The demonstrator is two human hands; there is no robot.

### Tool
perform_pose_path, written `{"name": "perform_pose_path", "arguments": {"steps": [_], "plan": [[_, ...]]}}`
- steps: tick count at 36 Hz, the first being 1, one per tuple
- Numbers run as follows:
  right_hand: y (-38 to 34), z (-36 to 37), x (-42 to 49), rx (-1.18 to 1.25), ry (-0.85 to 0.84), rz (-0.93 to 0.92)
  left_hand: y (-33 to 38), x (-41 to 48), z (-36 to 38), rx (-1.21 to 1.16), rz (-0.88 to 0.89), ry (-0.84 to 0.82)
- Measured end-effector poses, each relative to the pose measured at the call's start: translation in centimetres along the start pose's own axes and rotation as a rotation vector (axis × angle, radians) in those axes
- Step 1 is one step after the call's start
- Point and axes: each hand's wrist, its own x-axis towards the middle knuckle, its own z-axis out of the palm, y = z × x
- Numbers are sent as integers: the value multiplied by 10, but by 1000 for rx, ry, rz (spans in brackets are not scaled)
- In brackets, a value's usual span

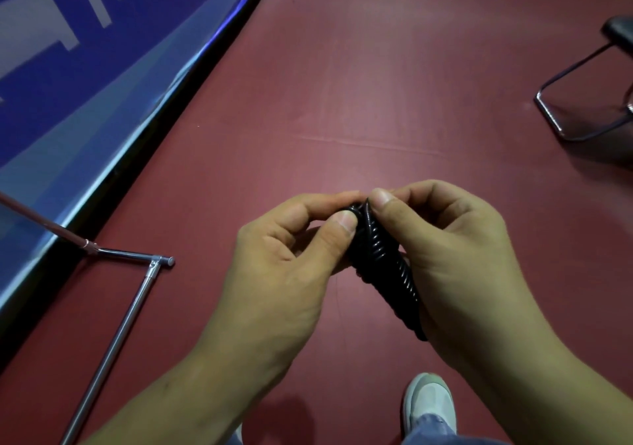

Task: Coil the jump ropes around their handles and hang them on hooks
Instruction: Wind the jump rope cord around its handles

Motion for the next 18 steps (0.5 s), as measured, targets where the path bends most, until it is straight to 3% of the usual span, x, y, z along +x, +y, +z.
{"name": "perform_pose_path", "arguments": {"steps": [7, 13, 18], "plan": [[-3, 6, -3, 115, 10, 108, -3, -1, 3, -176, -143, -81], [1, 14, -6, 279, -8, 203, -11, -3, 9, -117, -154, 4], [4, 13, -6, 211, 11, 152, -13, -1, 10, -119, -164, 38]]}}
